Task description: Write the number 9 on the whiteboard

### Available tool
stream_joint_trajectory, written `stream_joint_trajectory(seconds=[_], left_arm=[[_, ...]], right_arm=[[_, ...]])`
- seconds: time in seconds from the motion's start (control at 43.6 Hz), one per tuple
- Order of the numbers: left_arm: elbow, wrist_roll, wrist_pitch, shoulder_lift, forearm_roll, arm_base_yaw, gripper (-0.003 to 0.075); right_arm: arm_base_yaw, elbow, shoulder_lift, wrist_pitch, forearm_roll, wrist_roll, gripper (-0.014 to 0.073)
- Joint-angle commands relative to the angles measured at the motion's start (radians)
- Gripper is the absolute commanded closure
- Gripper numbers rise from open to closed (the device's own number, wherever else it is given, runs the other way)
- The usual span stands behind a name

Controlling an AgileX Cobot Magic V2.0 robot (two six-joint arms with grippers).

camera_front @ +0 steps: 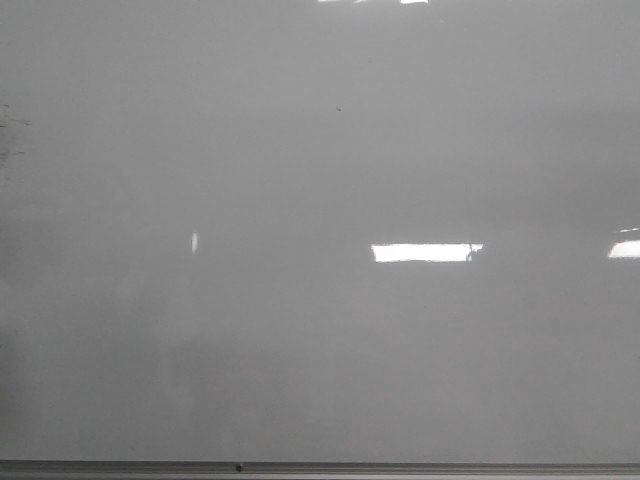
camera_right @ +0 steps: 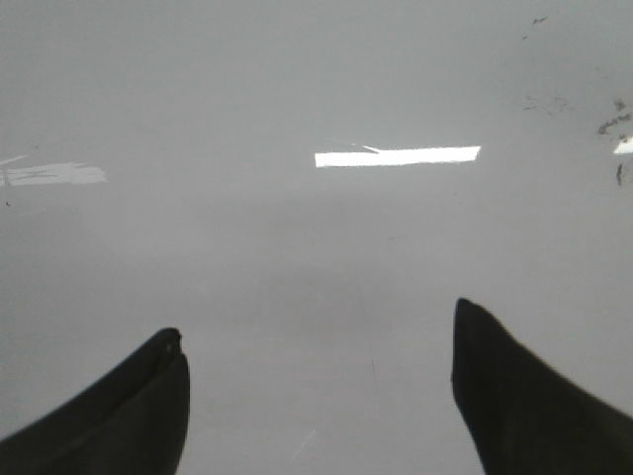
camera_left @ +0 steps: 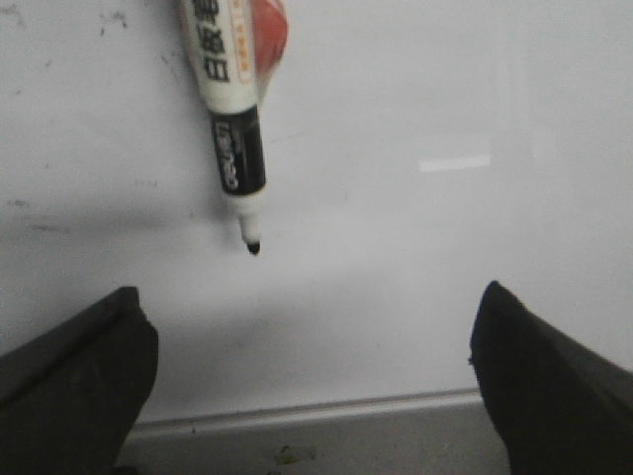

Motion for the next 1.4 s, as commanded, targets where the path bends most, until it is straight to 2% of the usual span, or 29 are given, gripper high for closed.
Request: stream_joint_trajectory(seconds=[0.0,0.183,0.321,0.39,0.596,0.963,1.009,1.055,1.147,1.239,1.376], left_arm=[[-0.036,-0.001,-0.189,0.046,0.004,0.001,0.011],[-0.036,-0.001,-0.355,0.112,0.018,0.002,0.011],[-0.036,-0.001,-0.42,0.137,0.02,0.008,0.0115],[-0.036,-0.001,-0.429,0.151,0.02,0.012,0.0144],[-0.036,-0.001,-0.439,0.179,0.02,0.03,0.0318],[-0.036,-0.001,-0.449,0.184,0.02,0.032,0.0708],[-0.036,-0.001,-0.449,0.184,0.02,0.032,0.0741],[-0.036,-0.001,-0.442,0.179,0.02,0.032,0.0739],[-0.05,-0.006,-0.352,0.133,0.01,0.018,0.0739],[-0.101,-0.006,-0.142,0.06,-0.032,-0.01,0.0739],[-0.247,-0.004,0.259,-0.016,-0.053,-0.074,0.0739]], right_arm=[[-0.002,-0.036,0.017,-0.089,0.004,-0.001,0.0021],[-0.002,-0.036,0.017,-0.089,0.004,-0.001,0.0021],[-0.002,-0.036,0.017,-0.089,0.004,-0.001,0.0021],[-0.002,-0.036,0.017,-0.089,0.004,-0.001,0.0021],[-0.002,-0.036,0.017,-0.089,0.004,-0.001,0.0021],[-0.002,-0.036,0.017,-0.089,0.004,-0.001,0.0021],[-0.002,-0.036,0.017,-0.089,0.004,-0.001,0.0021],[-0.002,-0.036,0.017,-0.089,0.004,-0.001,0.0021],[-0.002,-0.036,0.017,-0.089,0.004,-0.001,0.0021],[-0.002,-0.038,0.017,-0.089,0.005,-0.001,0.0021],[-0.002,-0.052,0.019,-0.08,0.026,-0.001,0.0021]])
